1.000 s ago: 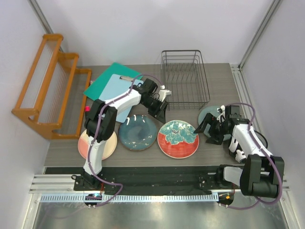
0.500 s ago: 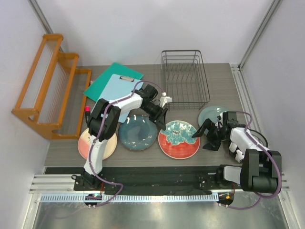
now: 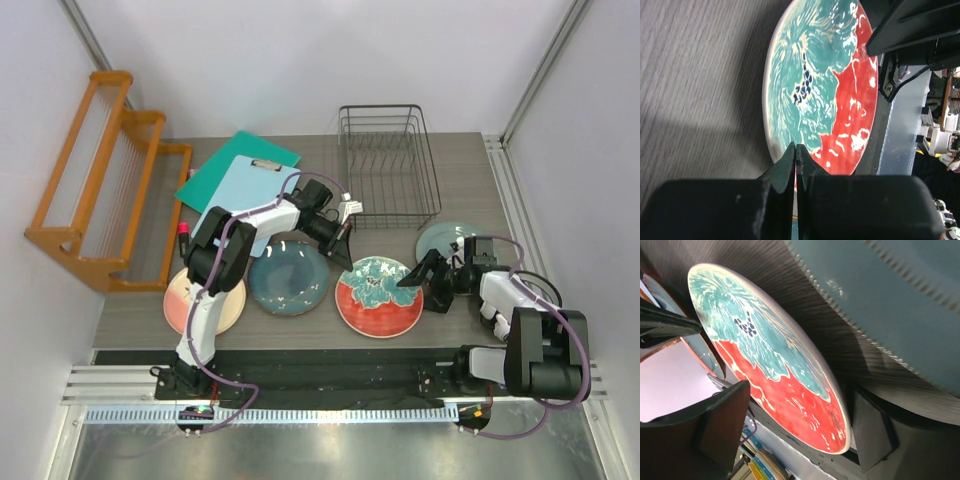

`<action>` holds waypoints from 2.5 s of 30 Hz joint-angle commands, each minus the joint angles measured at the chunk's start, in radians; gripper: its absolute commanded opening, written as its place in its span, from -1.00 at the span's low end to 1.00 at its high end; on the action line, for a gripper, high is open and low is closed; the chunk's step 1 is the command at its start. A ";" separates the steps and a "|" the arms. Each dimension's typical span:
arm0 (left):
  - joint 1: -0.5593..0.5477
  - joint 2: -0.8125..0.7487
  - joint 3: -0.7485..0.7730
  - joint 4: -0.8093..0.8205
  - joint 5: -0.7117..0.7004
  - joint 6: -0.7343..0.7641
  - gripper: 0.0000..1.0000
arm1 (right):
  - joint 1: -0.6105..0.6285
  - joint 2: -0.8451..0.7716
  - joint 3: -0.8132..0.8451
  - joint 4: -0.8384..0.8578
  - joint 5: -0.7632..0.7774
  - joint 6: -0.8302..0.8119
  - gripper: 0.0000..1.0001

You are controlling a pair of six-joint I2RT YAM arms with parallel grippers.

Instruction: Load the plates into the dish rack

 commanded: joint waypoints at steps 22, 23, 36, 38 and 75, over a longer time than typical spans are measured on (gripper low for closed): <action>-0.033 0.108 0.021 -0.183 0.019 0.033 -0.69 | 0.148 -0.095 -0.038 0.064 -0.051 0.029 0.15; -0.033 0.105 0.009 -0.171 0.016 0.030 -0.70 | 0.150 -0.094 -0.038 0.073 -0.058 0.034 0.14; -0.035 -0.001 -0.058 -0.109 -0.030 -0.041 -0.54 | 0.160 -0.077 0.005 0.066 -0.025 -0.009 -0.98; -0.033 -0.018 -0.043 -0.124 -0.045 -0.047 -0.22 | 0.156 -0.094 0.028 0.041 0.000 -0.021 -0.98; 0.209 -0.458 -0.203 0.001 0.014 -0.228 0.31 | 0.062 -0.149 0.431 -0.168 -0.331 -0.195 -0.97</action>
